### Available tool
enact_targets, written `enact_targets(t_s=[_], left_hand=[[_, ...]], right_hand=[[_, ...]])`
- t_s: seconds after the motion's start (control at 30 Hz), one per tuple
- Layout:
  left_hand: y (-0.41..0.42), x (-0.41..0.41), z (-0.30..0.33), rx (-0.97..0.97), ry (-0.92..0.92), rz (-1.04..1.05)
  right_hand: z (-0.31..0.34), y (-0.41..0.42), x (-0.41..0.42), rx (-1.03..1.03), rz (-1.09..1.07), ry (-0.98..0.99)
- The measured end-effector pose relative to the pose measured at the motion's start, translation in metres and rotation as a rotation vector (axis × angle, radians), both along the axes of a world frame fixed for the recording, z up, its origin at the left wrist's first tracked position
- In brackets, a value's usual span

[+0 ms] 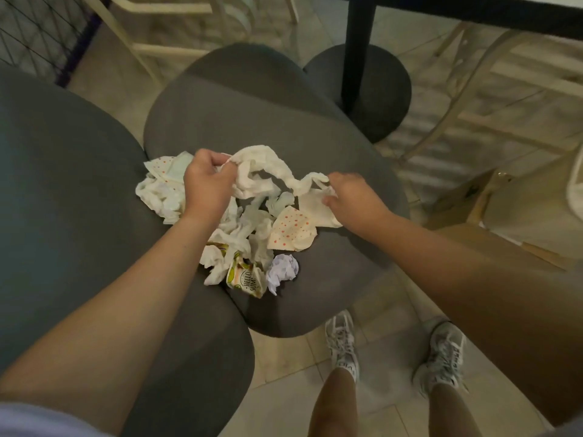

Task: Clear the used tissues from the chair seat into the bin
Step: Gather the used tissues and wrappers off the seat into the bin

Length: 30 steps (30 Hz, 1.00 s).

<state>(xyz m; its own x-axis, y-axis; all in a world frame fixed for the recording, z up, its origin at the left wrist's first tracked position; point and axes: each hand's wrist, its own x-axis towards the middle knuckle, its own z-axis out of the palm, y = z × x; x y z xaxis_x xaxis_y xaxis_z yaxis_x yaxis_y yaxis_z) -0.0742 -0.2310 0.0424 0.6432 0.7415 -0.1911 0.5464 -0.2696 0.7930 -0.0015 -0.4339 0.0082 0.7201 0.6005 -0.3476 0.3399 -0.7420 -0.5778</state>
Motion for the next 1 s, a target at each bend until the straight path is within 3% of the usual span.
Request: enact_targets(t_s=[0.17, 0.63, 1.0], left_hand=[[-0.012, 0.009, 0.015, -0.138, -0.085, 0.109], [-0.092, 0.05, 0.057, -0.154, -0.112, -0.038], [-0.255, 0.106, 0.06, -0.263, -0.141, -0.289]], right_hand=[[0.006, -0.01, 0.004, 0.034, -0.097, -0.098], [0.042, -0.084, 0.024, 0.192, -0.28, -0.153], [0.045, -0.237, 0.042, 0.245, -0.441, -0.32]])
